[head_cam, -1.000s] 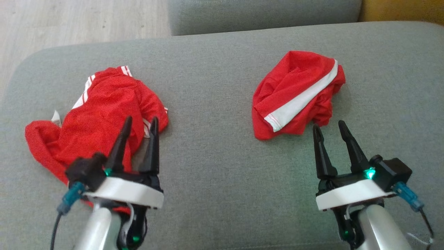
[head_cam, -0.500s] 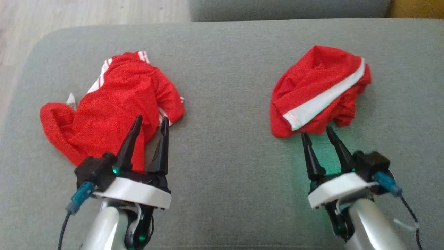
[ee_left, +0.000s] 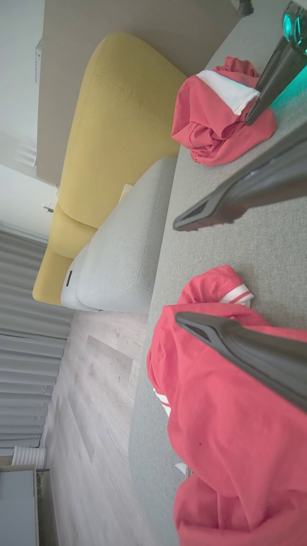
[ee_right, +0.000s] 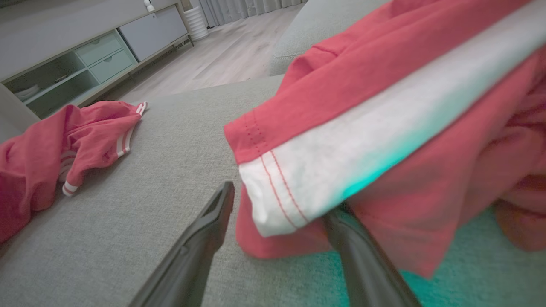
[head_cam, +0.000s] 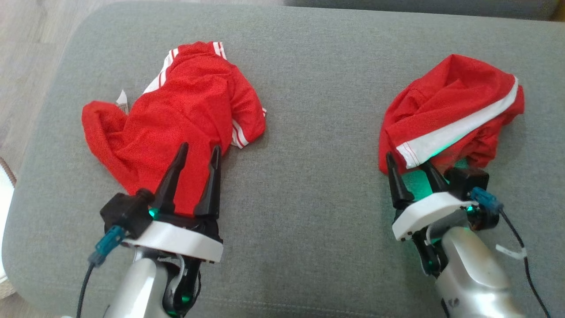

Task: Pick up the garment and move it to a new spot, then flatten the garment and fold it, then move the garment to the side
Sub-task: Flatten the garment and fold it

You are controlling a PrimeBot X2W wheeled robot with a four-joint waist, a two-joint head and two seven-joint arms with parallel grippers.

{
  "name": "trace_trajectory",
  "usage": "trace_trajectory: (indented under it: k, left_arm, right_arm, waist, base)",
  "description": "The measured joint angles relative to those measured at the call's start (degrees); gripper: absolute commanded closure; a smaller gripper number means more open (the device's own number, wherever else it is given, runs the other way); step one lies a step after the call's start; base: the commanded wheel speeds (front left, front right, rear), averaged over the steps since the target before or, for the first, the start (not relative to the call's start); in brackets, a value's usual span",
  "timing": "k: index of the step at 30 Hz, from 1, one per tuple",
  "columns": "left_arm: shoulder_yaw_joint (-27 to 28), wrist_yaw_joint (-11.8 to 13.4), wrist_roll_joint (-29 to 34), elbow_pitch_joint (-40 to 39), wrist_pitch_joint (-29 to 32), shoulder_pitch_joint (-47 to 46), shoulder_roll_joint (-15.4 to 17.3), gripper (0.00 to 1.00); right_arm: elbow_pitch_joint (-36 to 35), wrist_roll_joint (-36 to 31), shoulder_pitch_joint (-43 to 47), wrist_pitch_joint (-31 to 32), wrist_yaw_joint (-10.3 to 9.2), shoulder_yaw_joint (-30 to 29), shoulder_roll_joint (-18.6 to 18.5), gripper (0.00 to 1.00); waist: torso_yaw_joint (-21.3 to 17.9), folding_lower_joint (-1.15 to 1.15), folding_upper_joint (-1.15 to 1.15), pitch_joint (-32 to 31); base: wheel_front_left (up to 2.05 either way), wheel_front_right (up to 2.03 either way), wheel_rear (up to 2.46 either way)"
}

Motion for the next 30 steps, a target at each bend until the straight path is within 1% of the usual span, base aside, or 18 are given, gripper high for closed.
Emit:
trace_trajectory:
  k: [2, 4, 5, 8, 14, 18, 25, 30]
  left_arm:
    - [-0.22, 0.04, -0.21, -0.01, 0.00, -0.01, 0.00, 0.00]
    - [-0.24, 0.09, -0.21, -0.01, 0.00, 0.00, 0.00, 0.00]
    - [-0.27, 0.34, -0.21, -0.01, 0.00, 0.00, 0.00, 0.00]
    - [-0.21, 0.58, -0.35, 0.00, 0.00, 0.02, 0.00, 0.00]
    - [-0.33, 0.59, -1.30, 0.05, 0.00, 0.28, 0.00, 0.00]
    - [-0.79, 1.08, -1.88, 0.05, 0.00, 0.47, -0.01, 0.00]
    - [-1.97, 1.56, -2.75, 0.03, 0.00, 1.48, 0.00, 0.00]
    - [-2.00, 1.82, -3.31, 0.01, 0.00, 2.48, 0.00, 0.00]
  right_arm:
    - [1.16, -0.08, -1.01, -0.12, 0.00, 0.12, 0.00, 0.00]
    - [1.34, 0.12, -1.80, -0.65, 0.00, 0.34, -0.01, 0.62]
    - [1.25, 0.31, -2.23, -0.80, 0.00, 0.51, 0.00, 1.00]
    - [-0.88, 0.33, -2.99, -1.04, 0.00, 1.01, -0.03, 1.00]
    - [-11.79, -1.64, -1.80, -1.07, 0.00, 1.16, -0.11, 1.00]
    - [-17.06, -3.13, 0.66, -1.21, 0.00, 2.63, -0.13, 1.00]
    - [-23.04, -5.02, 0.17, -1.22, 0.00, 4.56, -0.15, 1.00]
    - [-24.16, -5.91, -2.89, -1.21, 0.00, 5.60, -0.20, 1.00]
  waist:
    - [0.12, 0.00, 0.00, 0.14]
    - [0.03, 0.00, 0.00, 0.20]
    - [-0.11, 0.00, 0.00, 0.15]
    - [-0.80, 0.00, 0.00, -0.31]
    - [-2.69, 0.00, 0.00, -2.49]
    - [-3.72, -0.01, 0.00, -4.28]
    - [-4.00, -0.01, 0.00, -6.36]
    - [-3.04, -0.01, 0.00, -6.87]
  base:
    - [0.00, 0.00, 0.00]
    - [0.00, 0.00, 0.00]
    - [0.00, 0.00, 0.00]
    - [0.00, 0.00, 0.00]
    - [0.00, 0.00, 0.00]
    - [0.00, 0.00, 0.00]
    - [0.00, 0.00, 0.00]
    - [0.00, 0.00, 0.00]
